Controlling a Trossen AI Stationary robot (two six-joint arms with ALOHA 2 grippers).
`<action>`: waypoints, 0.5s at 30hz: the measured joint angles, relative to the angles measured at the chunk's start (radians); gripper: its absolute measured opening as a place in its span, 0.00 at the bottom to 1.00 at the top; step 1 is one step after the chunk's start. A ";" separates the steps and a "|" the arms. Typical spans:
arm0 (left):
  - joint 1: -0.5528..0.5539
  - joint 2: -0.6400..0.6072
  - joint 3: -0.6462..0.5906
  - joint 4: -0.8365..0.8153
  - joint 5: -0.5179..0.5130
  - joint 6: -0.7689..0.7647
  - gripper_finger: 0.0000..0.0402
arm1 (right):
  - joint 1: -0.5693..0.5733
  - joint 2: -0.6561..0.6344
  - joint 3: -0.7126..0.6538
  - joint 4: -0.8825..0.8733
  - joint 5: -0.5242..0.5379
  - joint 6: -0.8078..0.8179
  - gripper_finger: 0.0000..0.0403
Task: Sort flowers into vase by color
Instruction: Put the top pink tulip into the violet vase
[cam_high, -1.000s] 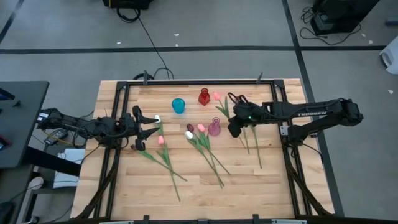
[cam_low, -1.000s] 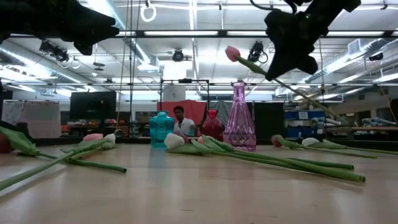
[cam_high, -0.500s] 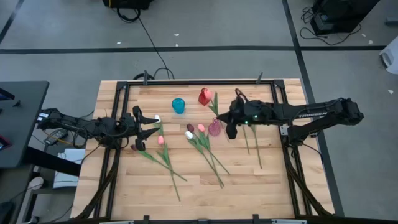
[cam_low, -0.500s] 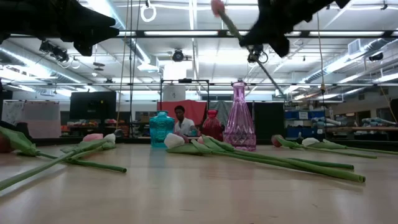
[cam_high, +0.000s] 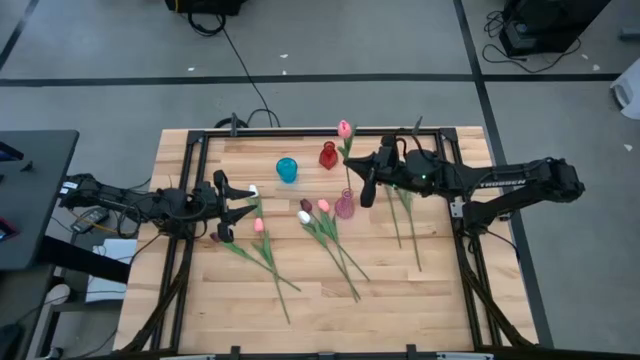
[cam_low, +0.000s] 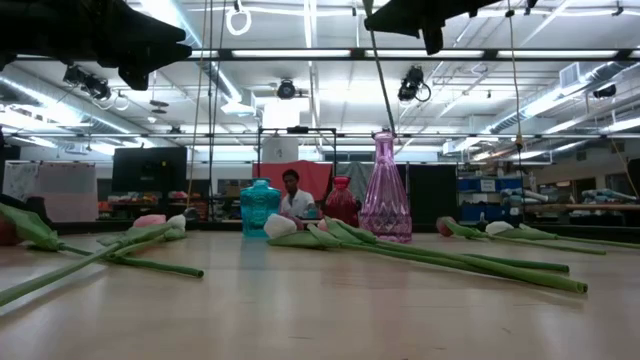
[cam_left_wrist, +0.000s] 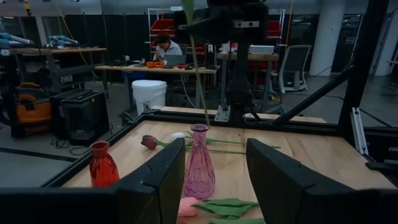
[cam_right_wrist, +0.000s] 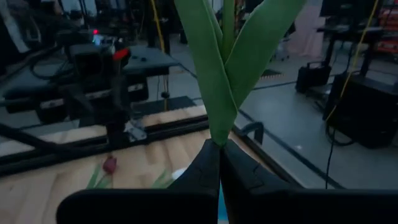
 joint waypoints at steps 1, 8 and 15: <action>0.000 0.000 0.000 0.000 0.000 0.000 0.44 | -0.004 0.000 0.000 0.007 0.000 -0.006 0.03; 0.000 0.000 0.000 0.000 0.000 0.000 0.44 | -0.025 0.000 0.000 0.055 -0.010 -0.026 0.03; 0.000 0.000 0.000 0.000 0.000 0.000 0.44 | -0.029 0.000 0.000 0.027 -0.011 -0.016 0.03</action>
